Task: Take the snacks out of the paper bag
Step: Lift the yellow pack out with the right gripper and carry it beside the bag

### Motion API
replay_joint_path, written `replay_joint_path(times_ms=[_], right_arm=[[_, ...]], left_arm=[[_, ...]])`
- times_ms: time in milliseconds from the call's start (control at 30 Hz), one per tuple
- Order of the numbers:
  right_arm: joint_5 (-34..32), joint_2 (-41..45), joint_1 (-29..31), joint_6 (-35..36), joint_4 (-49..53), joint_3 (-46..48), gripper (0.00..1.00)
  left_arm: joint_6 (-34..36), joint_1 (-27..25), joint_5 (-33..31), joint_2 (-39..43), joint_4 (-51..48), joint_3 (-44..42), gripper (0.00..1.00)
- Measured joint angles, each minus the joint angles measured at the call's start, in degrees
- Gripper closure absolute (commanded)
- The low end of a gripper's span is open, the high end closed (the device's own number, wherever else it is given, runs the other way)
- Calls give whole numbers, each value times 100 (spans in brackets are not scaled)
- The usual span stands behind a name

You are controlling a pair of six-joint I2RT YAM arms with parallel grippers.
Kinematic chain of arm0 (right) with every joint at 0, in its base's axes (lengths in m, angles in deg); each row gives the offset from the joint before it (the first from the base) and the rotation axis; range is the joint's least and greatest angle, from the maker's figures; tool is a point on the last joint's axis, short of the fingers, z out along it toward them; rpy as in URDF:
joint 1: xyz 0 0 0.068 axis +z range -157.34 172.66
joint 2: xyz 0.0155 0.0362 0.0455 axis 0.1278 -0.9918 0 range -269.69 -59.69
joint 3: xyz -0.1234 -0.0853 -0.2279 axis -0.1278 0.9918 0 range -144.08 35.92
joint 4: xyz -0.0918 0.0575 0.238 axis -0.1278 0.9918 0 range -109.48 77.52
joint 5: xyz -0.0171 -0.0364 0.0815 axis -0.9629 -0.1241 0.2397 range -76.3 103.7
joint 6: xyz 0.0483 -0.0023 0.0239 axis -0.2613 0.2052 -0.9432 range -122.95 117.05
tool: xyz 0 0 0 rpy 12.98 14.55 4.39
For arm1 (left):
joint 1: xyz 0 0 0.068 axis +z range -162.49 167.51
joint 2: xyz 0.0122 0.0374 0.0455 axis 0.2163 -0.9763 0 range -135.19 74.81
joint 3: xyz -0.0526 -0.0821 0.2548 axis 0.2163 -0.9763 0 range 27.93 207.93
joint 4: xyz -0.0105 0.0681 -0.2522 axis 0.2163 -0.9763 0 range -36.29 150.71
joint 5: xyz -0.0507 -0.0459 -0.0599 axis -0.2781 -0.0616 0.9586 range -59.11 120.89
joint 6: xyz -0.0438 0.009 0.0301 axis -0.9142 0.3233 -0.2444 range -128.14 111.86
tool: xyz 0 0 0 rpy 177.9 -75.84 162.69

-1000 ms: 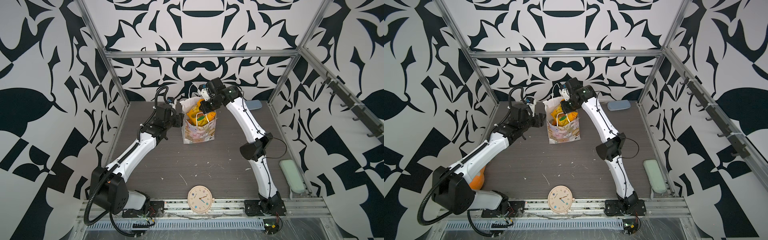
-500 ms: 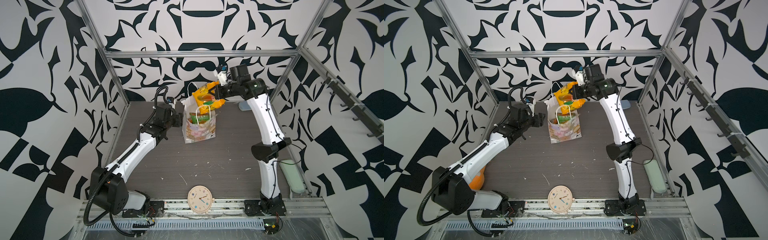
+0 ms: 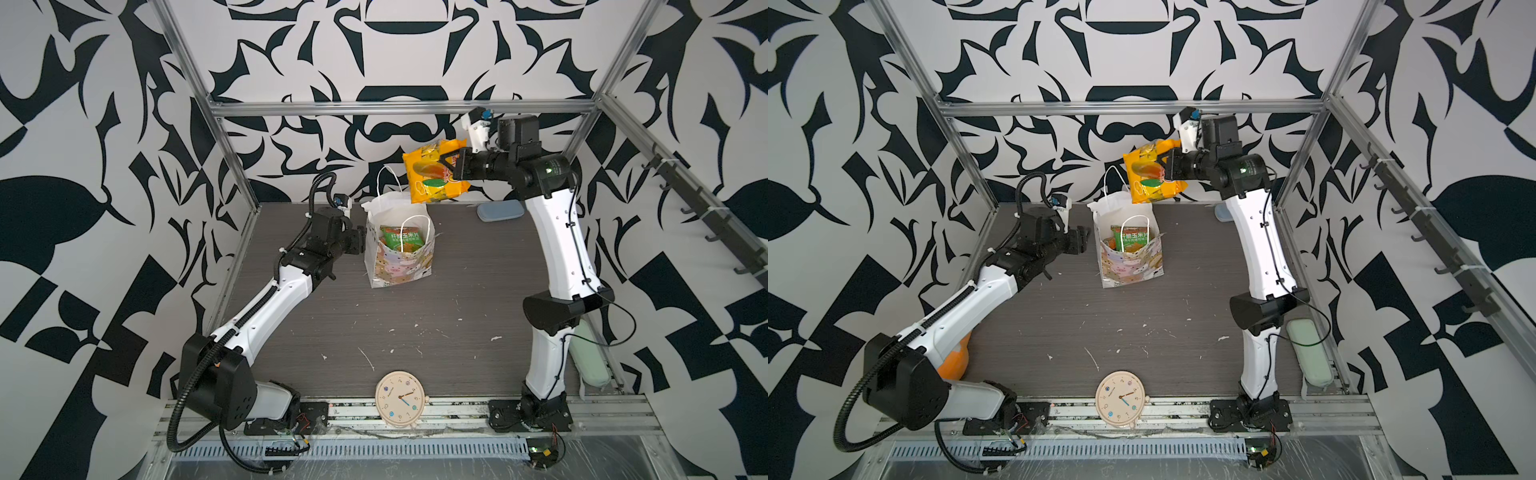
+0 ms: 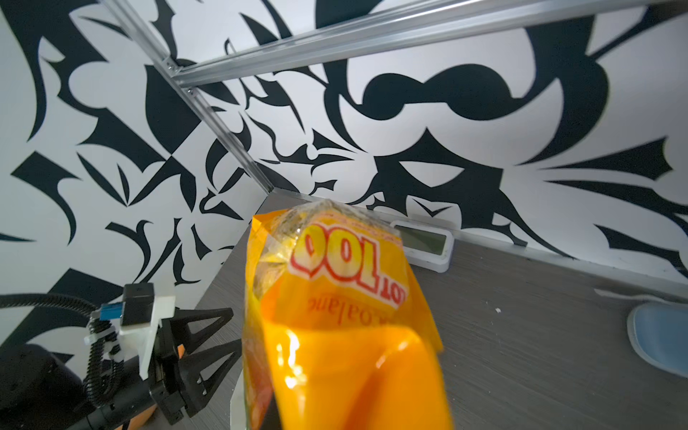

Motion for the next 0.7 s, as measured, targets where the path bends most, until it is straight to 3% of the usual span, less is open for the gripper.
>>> replay_joint_path(times_ms=[233,400,567,700], right_arm=[[-39,903,-1252,-111,-422,2057,100],[216,1377,-1646,-129,-916,4019,100],[658,927,-1611,-28,-1252,5158,100],[1084,267,-1633,186,-1307,5386,100]], left_arm=[[96,0,-116,365,142,-343,32],[120,0,-109,487,387,-640,32],[184,0,-87,487,411,-682,32],[203,0,-48,485,411,-680,32]])
